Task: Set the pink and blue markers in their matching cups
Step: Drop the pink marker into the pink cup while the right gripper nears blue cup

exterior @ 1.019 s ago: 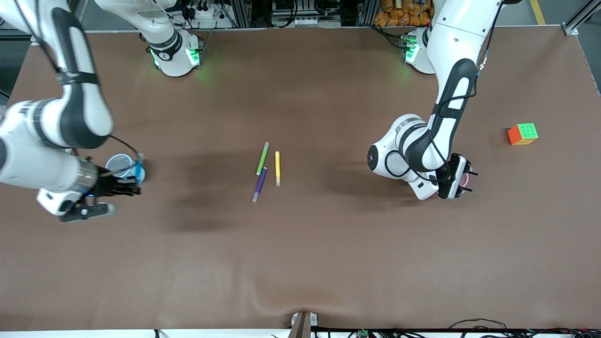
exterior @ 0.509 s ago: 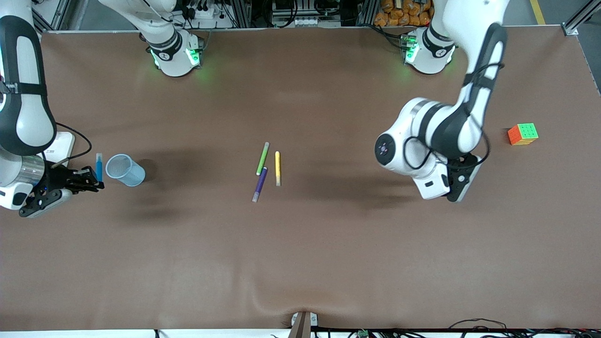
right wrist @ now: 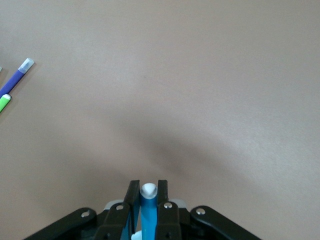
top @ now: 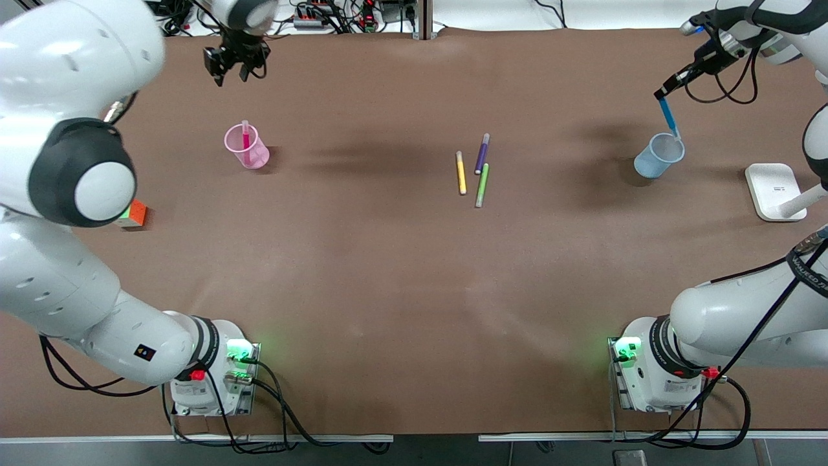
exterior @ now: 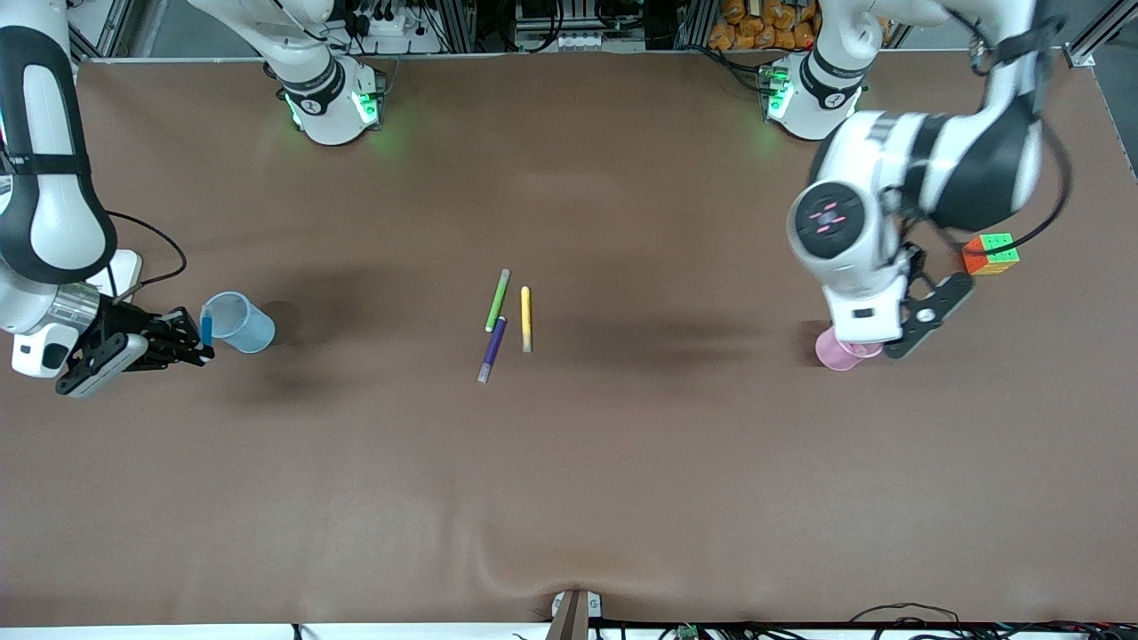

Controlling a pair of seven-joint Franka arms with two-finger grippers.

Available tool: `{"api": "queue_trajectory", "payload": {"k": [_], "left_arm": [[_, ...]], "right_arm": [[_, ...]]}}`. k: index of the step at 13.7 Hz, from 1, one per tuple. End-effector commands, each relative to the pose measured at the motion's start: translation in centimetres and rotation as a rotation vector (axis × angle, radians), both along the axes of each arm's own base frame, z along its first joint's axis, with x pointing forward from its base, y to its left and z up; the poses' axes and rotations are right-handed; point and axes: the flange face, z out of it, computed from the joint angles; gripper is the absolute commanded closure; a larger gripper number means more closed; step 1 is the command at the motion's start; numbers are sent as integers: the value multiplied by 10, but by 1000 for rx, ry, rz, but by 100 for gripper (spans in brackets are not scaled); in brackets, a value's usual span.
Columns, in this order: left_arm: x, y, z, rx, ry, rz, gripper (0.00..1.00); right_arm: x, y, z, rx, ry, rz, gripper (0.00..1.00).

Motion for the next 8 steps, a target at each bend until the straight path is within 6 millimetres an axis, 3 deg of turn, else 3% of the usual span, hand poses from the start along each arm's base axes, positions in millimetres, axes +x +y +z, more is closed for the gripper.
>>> {"api": "queue_trajectory", "payload": {"k": [1, 4, 8], "left_arm": [[-6, 33, 40, -142, 57, -63, 36], [-11, 75, 74, -289, 95, -161, 35], [-23, 108, 102, -419, 141, -291, 34]], "right_arm": [[-21, 1, -6, 41, -37, -1, 100], [-23, -2, -13, 37, -66, 30, 100], [-37, -5, -32, 59, -60, 9, 100]]}}
